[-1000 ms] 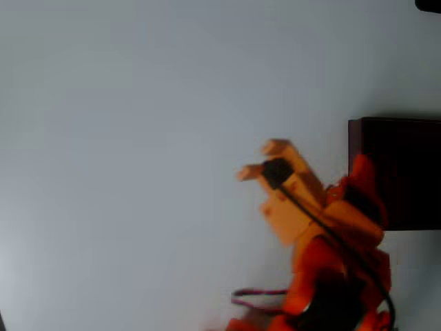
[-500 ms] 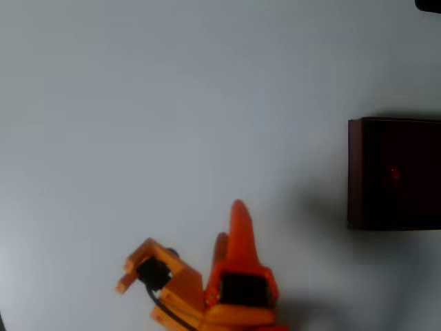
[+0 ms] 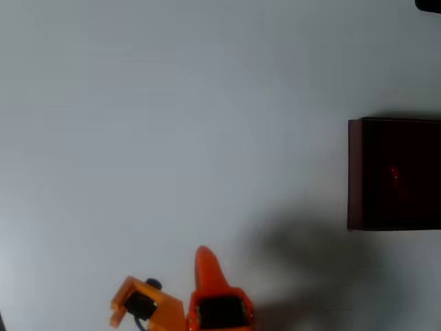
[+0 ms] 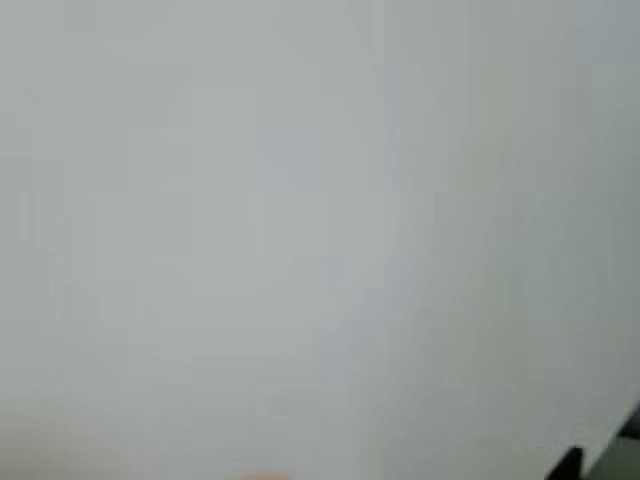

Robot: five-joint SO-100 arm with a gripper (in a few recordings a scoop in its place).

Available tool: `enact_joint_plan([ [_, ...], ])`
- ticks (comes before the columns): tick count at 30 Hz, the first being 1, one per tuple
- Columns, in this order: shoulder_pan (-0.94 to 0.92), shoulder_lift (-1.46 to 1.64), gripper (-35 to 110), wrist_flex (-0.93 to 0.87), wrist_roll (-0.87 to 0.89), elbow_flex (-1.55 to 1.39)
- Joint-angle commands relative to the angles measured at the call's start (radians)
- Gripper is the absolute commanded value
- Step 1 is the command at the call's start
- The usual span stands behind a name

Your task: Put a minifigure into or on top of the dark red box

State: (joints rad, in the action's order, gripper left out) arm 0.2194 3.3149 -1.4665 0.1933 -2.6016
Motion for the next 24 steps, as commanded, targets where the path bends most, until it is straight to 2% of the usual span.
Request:
enact_joint_plan([
  [1, 0.014, 0.035, 1, 0.011, -0.044, -0.035],
  [7, 0.032, 0.032, 0, 0.035, -0.114, -0.107],
  [11, 0.038, 0.034, 0, 0.025, -0.058, -0.135],
  [15, 0.018, 0.035, 0, 0.011, -0.107, -0.16],
  [24, 0.043, 0.035, 0, 0.057, -0.049, -0.247],
])
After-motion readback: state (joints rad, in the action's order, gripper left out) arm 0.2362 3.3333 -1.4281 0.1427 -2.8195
